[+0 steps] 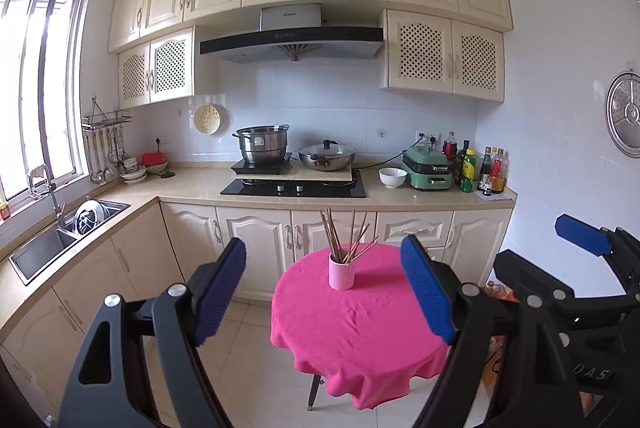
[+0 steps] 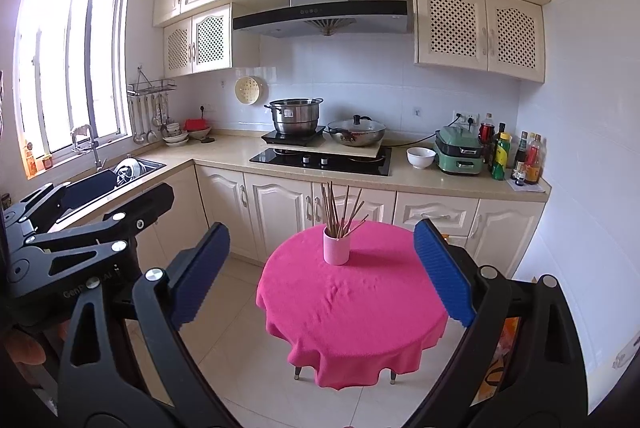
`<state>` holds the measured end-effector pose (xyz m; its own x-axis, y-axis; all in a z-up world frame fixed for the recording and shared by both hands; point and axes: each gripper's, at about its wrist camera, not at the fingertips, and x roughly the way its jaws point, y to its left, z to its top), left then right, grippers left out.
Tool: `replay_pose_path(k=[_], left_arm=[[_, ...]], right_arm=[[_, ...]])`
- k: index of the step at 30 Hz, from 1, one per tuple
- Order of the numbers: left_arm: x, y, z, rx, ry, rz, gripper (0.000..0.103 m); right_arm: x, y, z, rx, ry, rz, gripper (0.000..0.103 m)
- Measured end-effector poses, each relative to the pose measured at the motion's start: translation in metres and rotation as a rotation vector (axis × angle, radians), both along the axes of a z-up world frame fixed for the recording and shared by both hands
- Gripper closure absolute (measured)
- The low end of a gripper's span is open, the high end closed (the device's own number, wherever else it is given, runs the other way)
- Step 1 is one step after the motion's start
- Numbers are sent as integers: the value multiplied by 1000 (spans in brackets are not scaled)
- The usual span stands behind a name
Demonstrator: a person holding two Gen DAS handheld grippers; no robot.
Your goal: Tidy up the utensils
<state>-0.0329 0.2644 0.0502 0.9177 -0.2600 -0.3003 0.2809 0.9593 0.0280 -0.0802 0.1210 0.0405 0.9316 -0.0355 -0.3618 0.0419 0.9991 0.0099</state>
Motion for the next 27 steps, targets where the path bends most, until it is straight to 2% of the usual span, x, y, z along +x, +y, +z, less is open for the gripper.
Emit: replay_pose_path(k=[27], left_arm=[[-1,-1,0,3,2,-8,25]], right_arm=[[-2,0,-6,5,12,-1,11]])
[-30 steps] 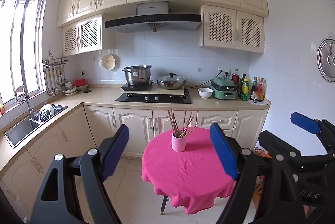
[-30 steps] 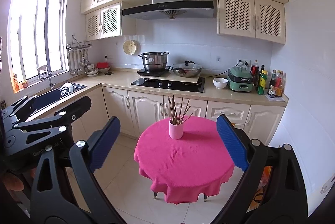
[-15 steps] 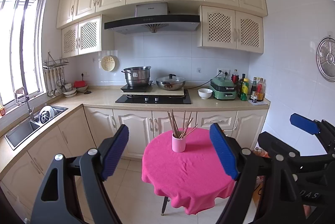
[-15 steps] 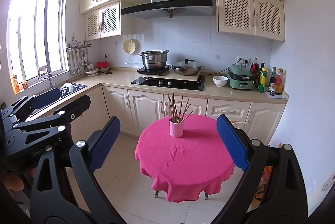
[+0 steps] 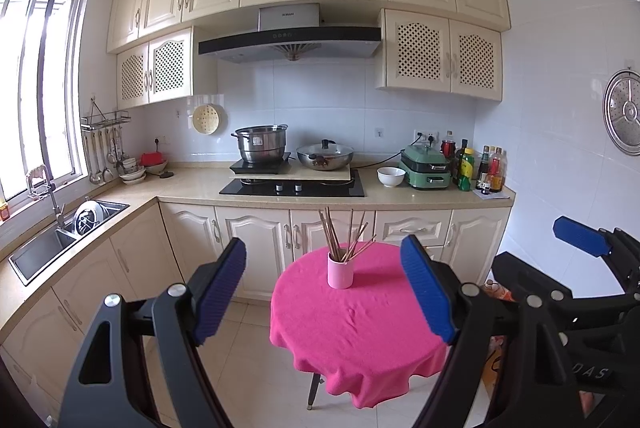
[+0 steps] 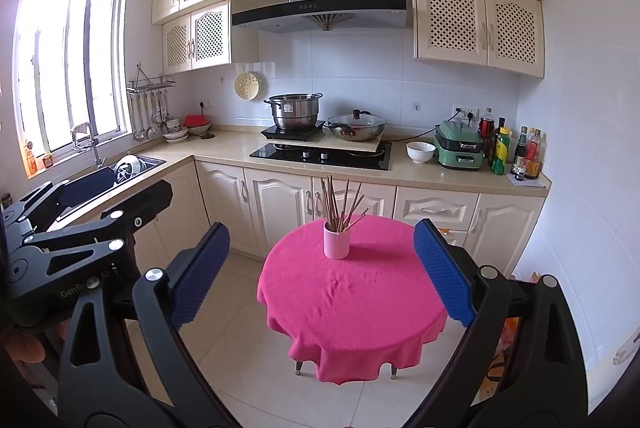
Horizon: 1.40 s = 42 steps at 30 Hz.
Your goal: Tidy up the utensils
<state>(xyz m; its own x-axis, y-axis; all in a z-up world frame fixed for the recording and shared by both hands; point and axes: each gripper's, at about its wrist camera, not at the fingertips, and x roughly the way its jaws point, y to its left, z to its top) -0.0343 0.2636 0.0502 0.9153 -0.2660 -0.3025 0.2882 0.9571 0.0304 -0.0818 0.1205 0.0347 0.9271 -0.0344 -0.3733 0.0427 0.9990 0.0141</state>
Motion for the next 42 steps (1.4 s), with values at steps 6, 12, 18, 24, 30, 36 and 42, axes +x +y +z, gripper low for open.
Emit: replay_pose_path(k=[6,12,18,24,30,36,42], left_arm=[[0,0,0,0,0,-1,25],[-2,-1,0,2,0,1,25],[-4,-2,0,2,0,1,25],[-4,-2,-1,3,1,1,25],[-5,-2,0,3,0,2,25],[-5,-2,0,3,1,2,25],[-6,-2,-1,1,1,4,25]], right_arm=[[1,0,1,0,0,0,11],[-2,1,-2,3,3,0,11],[-2,0,-2,3,3,0,11],[-2,0,-2,4,4,1,11],[-9,-2,-7,7,8,1,11],[-10,-1,-7,7,8,0,11],[-10,-1,-7,7,10,1,11]])
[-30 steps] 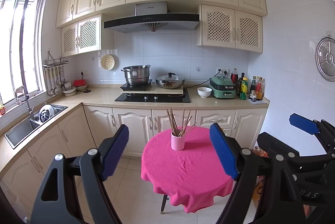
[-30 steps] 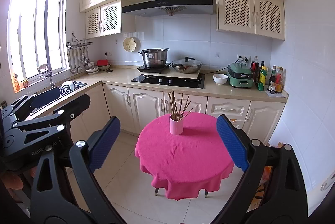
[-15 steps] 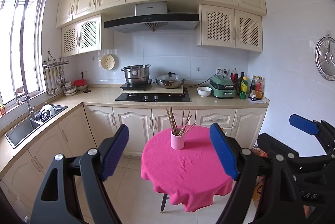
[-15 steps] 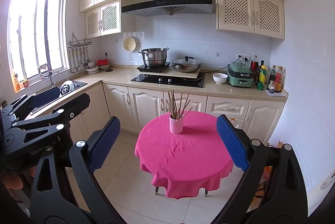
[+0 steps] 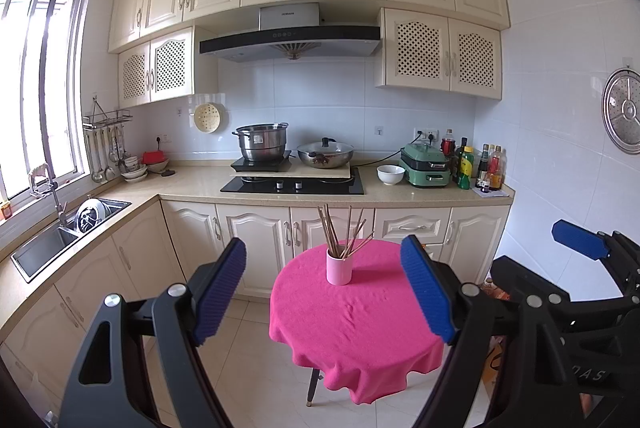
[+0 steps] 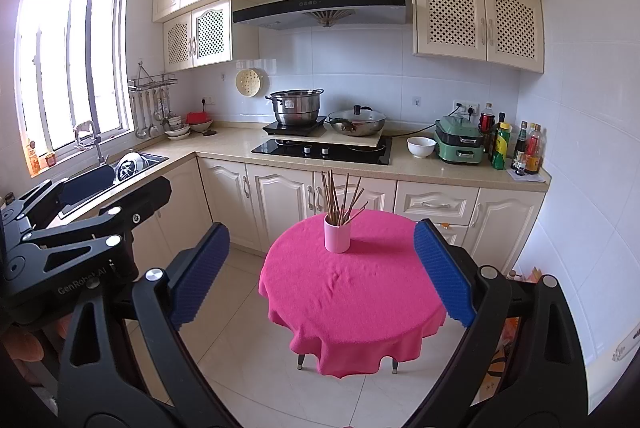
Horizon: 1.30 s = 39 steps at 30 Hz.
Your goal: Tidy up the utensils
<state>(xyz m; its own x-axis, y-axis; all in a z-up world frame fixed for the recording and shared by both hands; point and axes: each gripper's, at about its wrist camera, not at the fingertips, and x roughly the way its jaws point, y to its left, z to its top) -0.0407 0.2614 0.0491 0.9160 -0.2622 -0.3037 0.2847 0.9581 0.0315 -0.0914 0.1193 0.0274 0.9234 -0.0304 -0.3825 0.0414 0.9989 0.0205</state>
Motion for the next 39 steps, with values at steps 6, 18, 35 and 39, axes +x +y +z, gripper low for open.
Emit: replay_pose_path(k=[6,18,35,39], left_arm=[[-5,-1,-3,1,0,1,25],[-9,-3,-4,5,2,0,25],[-8,-3,-2,11,2,-4,25],[-8,-3,-2,12,2,-4,25]], right_arm=[[-3,0,-2,0,2,0,11],[-10,0,-5,6,7,1,11],[-11,-4,-3,10,11,-3,11],[-9,-5,-2,11,12,-2,11]])
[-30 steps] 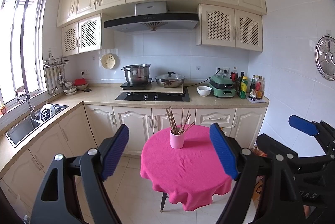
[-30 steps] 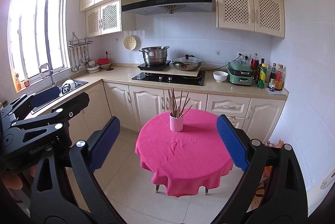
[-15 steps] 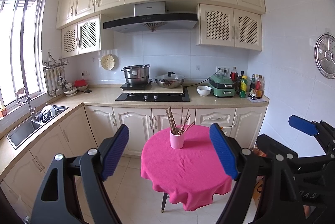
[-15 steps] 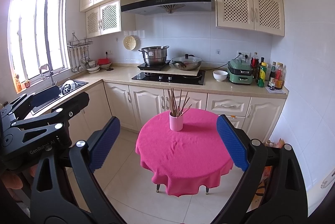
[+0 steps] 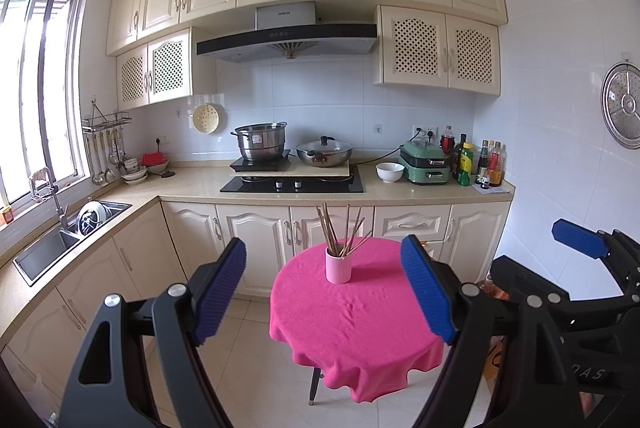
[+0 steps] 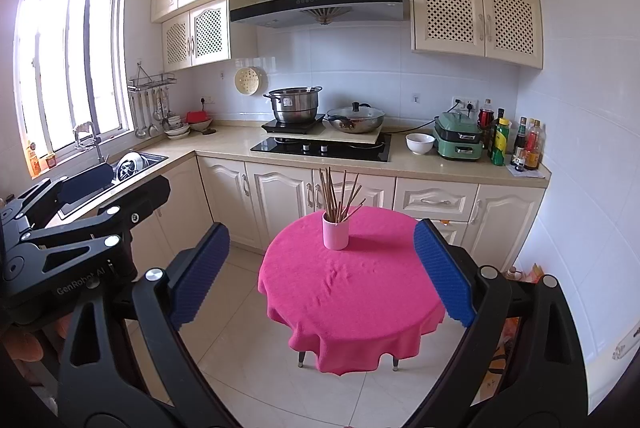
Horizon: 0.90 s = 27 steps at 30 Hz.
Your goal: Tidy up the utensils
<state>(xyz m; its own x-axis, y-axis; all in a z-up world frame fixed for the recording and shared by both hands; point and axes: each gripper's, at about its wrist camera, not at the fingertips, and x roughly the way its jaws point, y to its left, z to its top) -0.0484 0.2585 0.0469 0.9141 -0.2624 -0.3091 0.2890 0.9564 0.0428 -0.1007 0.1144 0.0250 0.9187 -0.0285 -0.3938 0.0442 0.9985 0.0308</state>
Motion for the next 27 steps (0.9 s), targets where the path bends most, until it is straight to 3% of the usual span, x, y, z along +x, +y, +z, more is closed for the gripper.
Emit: replay_pose_path(k=[27], left_arm=[[7,-1,-9,1,14,-5,25]], right_arm=[[5,-5,-3,1,11,-2,11]])
